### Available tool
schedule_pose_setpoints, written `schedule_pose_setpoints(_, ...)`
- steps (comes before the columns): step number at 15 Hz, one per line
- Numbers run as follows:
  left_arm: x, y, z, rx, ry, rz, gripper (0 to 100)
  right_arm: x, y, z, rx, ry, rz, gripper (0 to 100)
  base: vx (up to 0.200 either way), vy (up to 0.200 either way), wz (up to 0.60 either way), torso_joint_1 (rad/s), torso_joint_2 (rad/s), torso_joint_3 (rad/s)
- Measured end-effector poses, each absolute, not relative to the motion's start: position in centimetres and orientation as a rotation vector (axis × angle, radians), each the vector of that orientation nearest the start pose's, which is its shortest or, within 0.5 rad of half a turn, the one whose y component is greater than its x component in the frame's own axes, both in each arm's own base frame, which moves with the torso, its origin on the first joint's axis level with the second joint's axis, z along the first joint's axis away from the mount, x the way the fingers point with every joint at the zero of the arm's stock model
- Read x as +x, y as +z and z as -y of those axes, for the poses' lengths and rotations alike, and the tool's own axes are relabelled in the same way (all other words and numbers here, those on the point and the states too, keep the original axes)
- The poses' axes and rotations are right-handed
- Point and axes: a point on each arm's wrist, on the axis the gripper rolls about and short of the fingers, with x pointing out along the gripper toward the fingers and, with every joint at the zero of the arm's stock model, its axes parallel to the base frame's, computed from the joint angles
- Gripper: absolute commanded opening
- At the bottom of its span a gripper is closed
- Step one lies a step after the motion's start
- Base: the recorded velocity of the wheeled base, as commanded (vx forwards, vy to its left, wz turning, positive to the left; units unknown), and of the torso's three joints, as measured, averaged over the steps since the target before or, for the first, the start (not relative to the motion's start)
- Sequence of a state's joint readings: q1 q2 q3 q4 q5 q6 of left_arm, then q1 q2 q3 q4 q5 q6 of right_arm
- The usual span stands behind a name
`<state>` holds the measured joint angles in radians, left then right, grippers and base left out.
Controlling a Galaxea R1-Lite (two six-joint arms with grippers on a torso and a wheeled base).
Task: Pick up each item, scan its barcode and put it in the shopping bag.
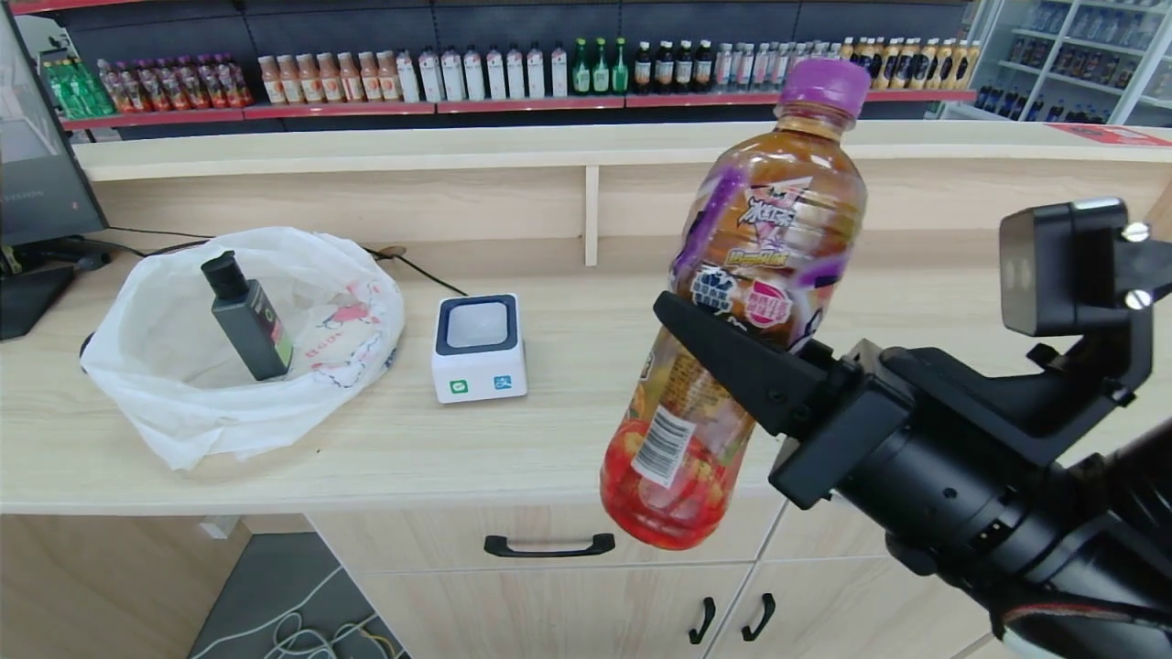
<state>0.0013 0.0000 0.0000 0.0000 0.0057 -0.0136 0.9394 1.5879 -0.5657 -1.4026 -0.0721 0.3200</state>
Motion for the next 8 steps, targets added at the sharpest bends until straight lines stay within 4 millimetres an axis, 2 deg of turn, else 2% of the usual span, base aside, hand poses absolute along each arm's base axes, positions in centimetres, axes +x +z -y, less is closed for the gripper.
schedule_pose_setpoints(4, -2.3, 7.5, 0.0, -0.014, 0.007, 0.0, 100, 15.0, 21.8, -22.9, 0.613, 0.977, 0.092, 0, 0.0, 0.0, 0.0, 0.0, 0.0, 0.0)
schedule_pose_setpoints(8, -2.3, 7.5, 0.0, -0.014, 0.007, 0.0, 100, 16.0, 21.7, -24.9, 0.73, 1.017, 0.142, 0, 0.0, 0.0, 0.0, 0.0, 0.0, 0.0)
